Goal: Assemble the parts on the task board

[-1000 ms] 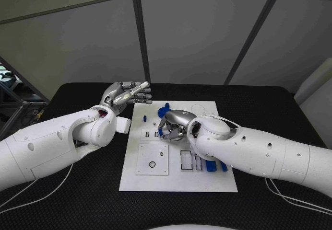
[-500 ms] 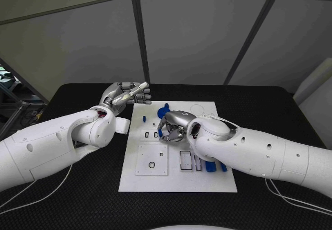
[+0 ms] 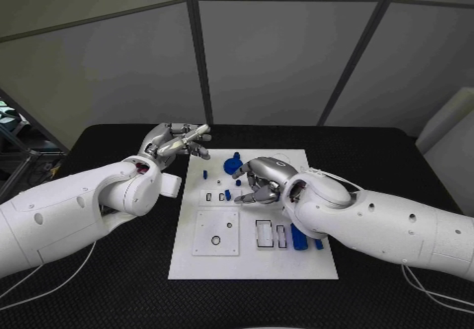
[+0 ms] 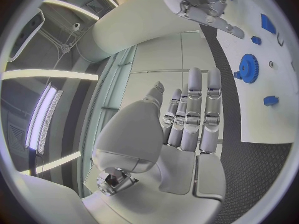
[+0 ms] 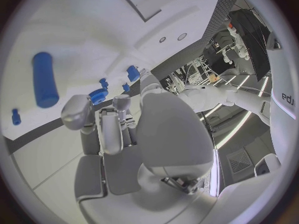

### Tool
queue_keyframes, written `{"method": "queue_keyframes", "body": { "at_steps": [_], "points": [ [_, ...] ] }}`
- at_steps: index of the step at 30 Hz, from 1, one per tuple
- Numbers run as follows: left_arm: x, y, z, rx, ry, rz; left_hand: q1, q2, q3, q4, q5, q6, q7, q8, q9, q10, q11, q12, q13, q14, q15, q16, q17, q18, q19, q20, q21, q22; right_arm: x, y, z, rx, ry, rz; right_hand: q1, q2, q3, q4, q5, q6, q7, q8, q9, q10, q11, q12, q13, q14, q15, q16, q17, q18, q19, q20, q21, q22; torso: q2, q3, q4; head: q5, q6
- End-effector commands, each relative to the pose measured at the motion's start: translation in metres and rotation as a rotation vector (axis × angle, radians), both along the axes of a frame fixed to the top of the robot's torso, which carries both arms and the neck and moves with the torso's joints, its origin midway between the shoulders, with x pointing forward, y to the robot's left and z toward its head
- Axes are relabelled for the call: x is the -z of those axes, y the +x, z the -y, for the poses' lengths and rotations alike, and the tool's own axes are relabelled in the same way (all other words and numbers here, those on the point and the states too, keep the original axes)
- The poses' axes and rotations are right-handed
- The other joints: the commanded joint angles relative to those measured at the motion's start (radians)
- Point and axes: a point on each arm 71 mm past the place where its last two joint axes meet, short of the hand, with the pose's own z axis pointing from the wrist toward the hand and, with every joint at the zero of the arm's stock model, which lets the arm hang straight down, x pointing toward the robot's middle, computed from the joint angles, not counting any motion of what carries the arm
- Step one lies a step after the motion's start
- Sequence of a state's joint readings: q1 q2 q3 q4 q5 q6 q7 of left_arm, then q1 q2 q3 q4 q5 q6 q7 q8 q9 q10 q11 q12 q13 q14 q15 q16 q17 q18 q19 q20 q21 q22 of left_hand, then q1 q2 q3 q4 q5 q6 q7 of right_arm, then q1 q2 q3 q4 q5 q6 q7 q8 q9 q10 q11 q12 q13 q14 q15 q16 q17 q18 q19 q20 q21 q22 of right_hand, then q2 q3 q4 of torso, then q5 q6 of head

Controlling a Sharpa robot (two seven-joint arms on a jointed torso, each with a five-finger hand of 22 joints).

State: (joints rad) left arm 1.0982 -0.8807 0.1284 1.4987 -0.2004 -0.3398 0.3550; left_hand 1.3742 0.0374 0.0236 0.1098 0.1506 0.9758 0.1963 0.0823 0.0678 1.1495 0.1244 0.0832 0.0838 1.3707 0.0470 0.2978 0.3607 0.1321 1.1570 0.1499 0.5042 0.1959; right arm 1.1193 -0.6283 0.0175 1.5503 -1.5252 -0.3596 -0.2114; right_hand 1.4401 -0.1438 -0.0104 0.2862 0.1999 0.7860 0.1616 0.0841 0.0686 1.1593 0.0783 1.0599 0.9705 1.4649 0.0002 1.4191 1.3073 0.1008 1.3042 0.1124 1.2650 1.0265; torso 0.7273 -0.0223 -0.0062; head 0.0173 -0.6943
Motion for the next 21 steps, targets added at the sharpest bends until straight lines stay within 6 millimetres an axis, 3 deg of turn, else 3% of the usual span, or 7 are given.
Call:
{"method": "queue_keyframes", "body": {
  "at_steps": [1, 4, 9, 11, 13, 17, 21],
  "points": [
    [0.002, 0.000, 0.000, 0.012, 0.130, -0.005, -0.014, -0.005, 0.000, 0.010, -0.004, 0.001, -0.002, -0.009, -0.001, 0.028, -0.008, 0.015, 0.012, 0.023, -0.008, 0.066, 0.052, 0.049, 0.022, -0.011, 0.042, 0.025, -0.018, -0.004, 0.009, -0.066, 0.189, 0.061, 0.023, 0.011, 0.009, -0.004, 0.011, -0.013, -0.003, 0.005, 0.001, -0.004, -0.006, 0.001, -0.005, 0.044, -0.004, -0.005, 0.048, 0.006, -0.002, -0.009, -0.008, -0.006, -0.008, -0.0021, -0.0011, 0.003, -0.001],
    [0.006, 0.000, -0.002, 0.033, 0.212, -0.030, -0.031, -0.016, -0.005, 0.024, -0.005, 0.014, -0.019, 0.006, 0.004, 0.074, -0.026, 0.054, 0.045, 0.034, -0.026, 0.200, 0.161, 0.048, 0.041, -0.026, 0.115, 0.073, -0.031, -0.001, 0.028, -0.061, 0.260, 0.056, 0.041, 0.026, 0.015, -0.013, 0.020, 0.011, -0.005, 0.025, 0.007, -0.007, -0.008, 0.000, -0.008, 0.043, -0.006, -0.008, 0.044, 0.007, -0.004, -0.011, -0.011, -0.010, -0.014, 0.0002, -0.0013, 0.006, -0.002],
    [0.014, -0.005, 0.002, 0.163, 0.402, -0.110, -0.109, -0.029, -0.047, 0.089, 0.001, 0.038, -0.052, 0.055, 0.028, 0.128, -0.059, 0.205, 0.171, 0.064, -0.044, 0.759, 0.682, 0.021, 0.080, -0.051, 0.374, 0.340, -0.048, 0.010, 0.058, -0.027, 0.346, -0.022, 0.054, 0.054, 0.021, -0.024, 0.034, 0.087, -0.001, 0.074, 0.021, -0.037, -0.006, -0.036, -0.049, 0.026, -0.005, -0.048, -0.005, 0.018, -0.037, -0.012, -0.054, -0.074, -0.028, 0.0049, -0.0020, 0.012, -0.004],
    [0.015, -0.006, 0.004, 0.229, 0.504, -0.145, -0.178, -0.050, -0.097, 0.143, -0.007, -0.017, -0.032, 0.049, 0.026, 0.081, -0.038, 0.247, 0.213, 0.031, -0.033, 0.761, 0.684, 0.021, 0.044, -0.045, 0.375, 0.329, -0.054, 0.017, 0.073, -0.004, 0.363, -0.044, 0.056, 0.064, 0.022, -0.028, 0.034, 0.106, -0.002, 0.085, 0.023, -0.038, -0.007, -0.042, -0.056, 0.025, -0.006, -0.055, -0.011, 0.021, -0.045, -0.012, -0.066, -0.092, -0.034, 0.0059, 0.0000, 0.015, -0.006],
    [0.011, -0.002, 0.005, 0.275, 0.615, -0.171, -0.190, -0.060, -0.133, 0.176, -0.023, -0.024, -0.030, 0.098, 0.048, 0.043, -0.047, 0.367, 0.305, 0.022, -0.036, 0.826, 0.741, 0.021, 0.030, -0.044, 0.437, 0.395, -0.059, 0.028, 0.093, 0.036, 0.375, -0.054, 0.055, 0.067, 0.020, -0.031, 0.033, 0.120, -0.004, 0.093, 0.024, -0.037, -0.009, -0.046, -0.060, 0.025, -0.007, -0.058, -0.014, 0.023, -0.047, -0.013, -0.072, -0.099, -0.042, 0.0070, -0.0004, 0.023, -0.018],
    [0.005, 0.003, 0.005, 0.318, 0.743, -0.224, -0.192, -0.030, -0.172, 0.176, -0.024, -0.025, -0.058, 0.233, 0.116, -0.027, -0.070, 0.636, 0.497, 0.070, -0.051, 0.996, 0.899, 0.005, 0.071, -0.055, 0.605, 0.604, -0.061, 0.046, 0.125, 0.146, 0.436, -0.109, 0.054, 0.068, 0.018, -0.031, 0.033, 0.120, -0.004, 0.093, 0.023, -0.041, -0.009, -0.052, -0.067, 0.024, -0.008, -0.062, -0.017, 0.025, -0.051, -0.013, -0.079, -0.110, -0.054, 0.0088, -0.0011, 0.029, -0.024],
    [0.002, 0.010, 0.011, 0.344, 0.834, -0.243, -0.196, -0.016, -0.206, 0.179, -0.026, -0.031, -0.088, 0.366, 0.201, 0.004, -0.090, 0.897, 0.726, 0.138, -0.075, 1.145, 1.056, -0.028, 0.144, -0.068, 0.749, 0.810, -0.060, 0.056, 0.148, 0.223, 0.489, -0.142, 0.053, 0.075, 0.016, -0.035, 0.039, 0.107, -0.002, 0.088, 0.017, -0.068, -0.007, -0.090, -0.109, 0.012, -0.006, -0.093, -0.052, 0.033, -0.074, -0.013, -0.114, -0.160, -0.062, 0.0103, 0.0035, 0.035, -0.032]
  ]
}}
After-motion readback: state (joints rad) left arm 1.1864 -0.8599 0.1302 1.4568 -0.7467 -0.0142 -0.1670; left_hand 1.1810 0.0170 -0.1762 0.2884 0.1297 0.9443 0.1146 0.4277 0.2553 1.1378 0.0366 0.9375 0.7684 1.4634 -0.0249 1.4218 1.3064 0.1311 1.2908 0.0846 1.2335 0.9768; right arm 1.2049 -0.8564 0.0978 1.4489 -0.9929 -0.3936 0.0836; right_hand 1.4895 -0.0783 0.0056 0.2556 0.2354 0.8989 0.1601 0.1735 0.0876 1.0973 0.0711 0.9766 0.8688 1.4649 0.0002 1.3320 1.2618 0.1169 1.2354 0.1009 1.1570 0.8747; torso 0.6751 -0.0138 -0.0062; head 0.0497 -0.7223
